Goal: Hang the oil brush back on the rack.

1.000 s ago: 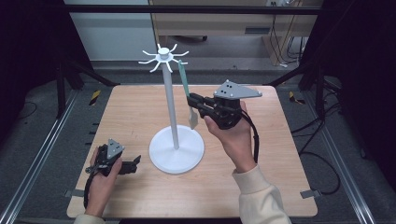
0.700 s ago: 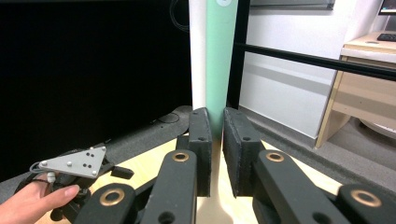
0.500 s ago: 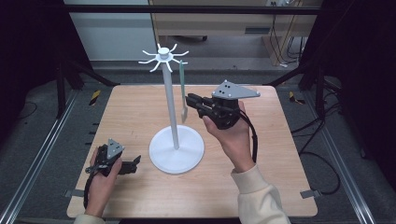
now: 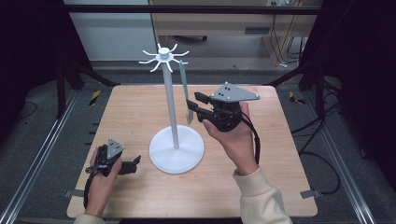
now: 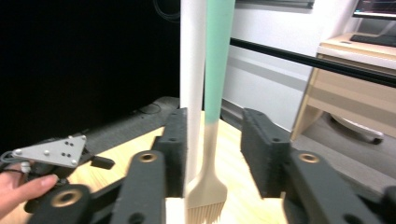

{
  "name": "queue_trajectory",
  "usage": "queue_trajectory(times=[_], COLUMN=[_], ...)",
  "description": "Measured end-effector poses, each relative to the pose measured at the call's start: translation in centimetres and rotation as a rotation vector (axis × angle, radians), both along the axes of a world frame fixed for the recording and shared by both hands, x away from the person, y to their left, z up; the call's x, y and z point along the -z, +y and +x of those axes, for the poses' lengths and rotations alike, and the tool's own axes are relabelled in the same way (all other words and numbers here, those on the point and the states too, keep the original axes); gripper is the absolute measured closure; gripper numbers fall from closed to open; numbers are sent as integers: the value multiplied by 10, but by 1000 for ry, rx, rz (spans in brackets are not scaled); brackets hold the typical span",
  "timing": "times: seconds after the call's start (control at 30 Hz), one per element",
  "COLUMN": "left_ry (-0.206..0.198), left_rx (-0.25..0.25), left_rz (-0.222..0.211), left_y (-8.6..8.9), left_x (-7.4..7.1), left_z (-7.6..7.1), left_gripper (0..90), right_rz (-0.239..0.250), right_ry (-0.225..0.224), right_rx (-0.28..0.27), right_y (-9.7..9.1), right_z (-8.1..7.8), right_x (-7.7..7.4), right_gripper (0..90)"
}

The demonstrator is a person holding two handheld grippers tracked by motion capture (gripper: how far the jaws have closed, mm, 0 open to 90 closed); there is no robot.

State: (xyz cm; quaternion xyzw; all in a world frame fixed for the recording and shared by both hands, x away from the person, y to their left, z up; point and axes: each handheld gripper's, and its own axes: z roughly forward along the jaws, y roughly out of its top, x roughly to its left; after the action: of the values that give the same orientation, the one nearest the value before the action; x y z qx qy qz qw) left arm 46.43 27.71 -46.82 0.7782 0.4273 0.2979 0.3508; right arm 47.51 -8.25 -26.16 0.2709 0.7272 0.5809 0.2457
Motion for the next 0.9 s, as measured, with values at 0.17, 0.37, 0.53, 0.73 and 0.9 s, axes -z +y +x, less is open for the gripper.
queue_trajectory(times=[0.17, 0.37, 0.53, 0.73, 0.9], left_ry=[1, 0, -3, -2, -4], left_rx=[2, 0, -6, -8, -12], left_rz=[-1, -7, -11, -10, -12], left_y=[0, 0, 0, 1, 3], left_x=[0, -1, -1, -1, -1], left_z=[0, 0, 1, 1, 2], left_gripper=[23, 23, 23, 23, 23], right_rz=[-26, -58, -75, -102, -116], right_ry=[-6, 7, 9, -13, -7], right_rx=[39, 80, 103, 121, 127], right_y=[-3, -6, -9, -14, -18], right_z=[-4, -7, -7, -9, -8], right_x=[-2, 2, 5, 6, 9], right_gripper=[499, 363, 283, 207, 165])
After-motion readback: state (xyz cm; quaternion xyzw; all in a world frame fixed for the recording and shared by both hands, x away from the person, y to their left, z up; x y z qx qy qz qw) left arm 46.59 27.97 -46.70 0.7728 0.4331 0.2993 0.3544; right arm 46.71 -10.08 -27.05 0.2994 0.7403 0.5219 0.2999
